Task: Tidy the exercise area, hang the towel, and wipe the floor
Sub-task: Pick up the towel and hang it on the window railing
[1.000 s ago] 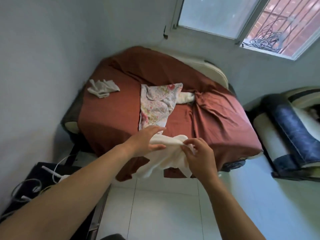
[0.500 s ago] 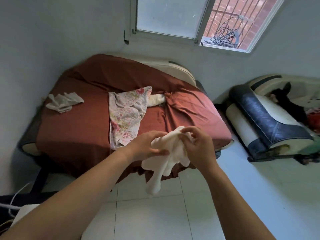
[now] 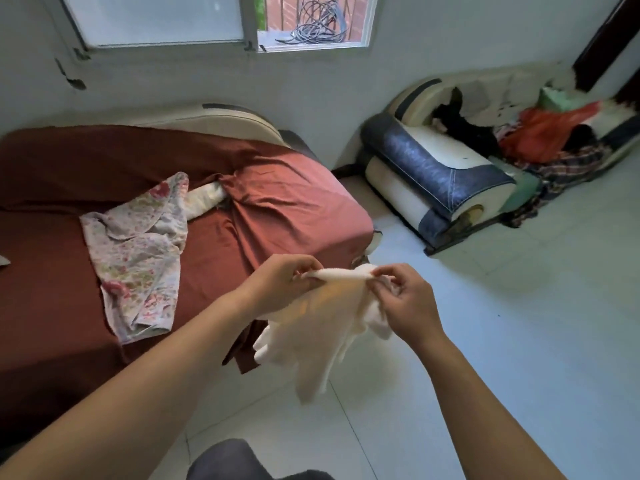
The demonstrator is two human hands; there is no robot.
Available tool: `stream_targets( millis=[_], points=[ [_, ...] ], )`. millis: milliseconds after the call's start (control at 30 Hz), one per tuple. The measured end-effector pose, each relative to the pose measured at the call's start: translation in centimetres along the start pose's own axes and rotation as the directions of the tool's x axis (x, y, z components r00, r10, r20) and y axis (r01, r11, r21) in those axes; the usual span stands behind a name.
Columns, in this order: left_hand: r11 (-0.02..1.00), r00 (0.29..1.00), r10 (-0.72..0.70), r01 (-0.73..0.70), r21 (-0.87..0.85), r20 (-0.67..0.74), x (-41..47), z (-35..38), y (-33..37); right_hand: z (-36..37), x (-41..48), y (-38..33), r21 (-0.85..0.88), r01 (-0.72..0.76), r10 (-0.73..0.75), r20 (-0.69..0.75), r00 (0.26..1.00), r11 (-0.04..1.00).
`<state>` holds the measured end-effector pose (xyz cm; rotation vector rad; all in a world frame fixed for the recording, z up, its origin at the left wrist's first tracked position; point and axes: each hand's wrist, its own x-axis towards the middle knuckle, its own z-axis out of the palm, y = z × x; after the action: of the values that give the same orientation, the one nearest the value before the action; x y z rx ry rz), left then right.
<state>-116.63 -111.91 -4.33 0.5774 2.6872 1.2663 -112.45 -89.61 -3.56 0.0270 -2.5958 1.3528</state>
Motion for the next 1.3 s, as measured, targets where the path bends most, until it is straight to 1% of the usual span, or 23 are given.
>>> stream_targets(
  millis=[100, 233, 400, 567, 700, 833, 967, 1133, 1300],
  points=[
    [1.000, 0.999, 0.021, -0.021, 0.000, 0.050, 4.0, 1.1, 0.8, -1.5, 2.0, 2.3, 0.019, -0.069, 0.070, -0.032, 0.997, 0.997],
    [0.999, 0.995, 0.045, -0.044, -0.019, 0.084, 9.5, 1.6, 0.8, -2.1, 5.8, 4.9, 0.041, -0.156, 0.157, -0.030, 0.987, 0.987],
    [0.997, 0.994, 0.065, -0.061, -0.056, 0.083, 18.0, 1.9, -0.5, -1.5, 12.4, 7.8, 0.030, -0.241, 0.242, -0.007, 0.970, 0.970],
    [0.997, 0.994, 0.078, -0.077, -0.018, 0.081, 27.3, 0.6, -2.7, -0.6, 19.8, 9.1, 0.044, -0.328, 0.329, -0.014, 0.944, 0.944],
    [0.990, 0.985, 0.139, -0.142, 0.021, 0.103, 34.8, -0.9, -3.4, 0.2, 26.4, 10.1, 0.024, -0.319, 0.320, -0.054, 0.946, 0.947],
    [0.984, 0.983, 0.178, -0.179, 0.015, 0.055, 40.9, -1.0, -3.0, -0.3, 31.6, 11.2, 0.003, -0.290, 0.288, -0.110, 0.951, 0.957],
    [0.985, 0.984, 0.175, -0.175, -0.001, 0.022, 46.7, 0.1, -2.3, -1.9, 36.2, 13.2, 0.006, -0.274, 0.270, -0.180, 0.946, 0.962],
    [0.988, 0.988, 0.155, -0.155, -0.001, 0.011, 54.7, 3.1, -0.5, -5.0, 41.9, 17.5, 0.013, -0.258, 0.256, -0.176, 0.950, 0.966],
    [0.993, 0.992, 0.122, -0.122, 0.007, -0.010, 63.9, 6.7, 2.7, -9.5, 50.2, 22.9, 0.040, -0.222, 0.226, -0.160, 0.961, 0.974]
  ],
)
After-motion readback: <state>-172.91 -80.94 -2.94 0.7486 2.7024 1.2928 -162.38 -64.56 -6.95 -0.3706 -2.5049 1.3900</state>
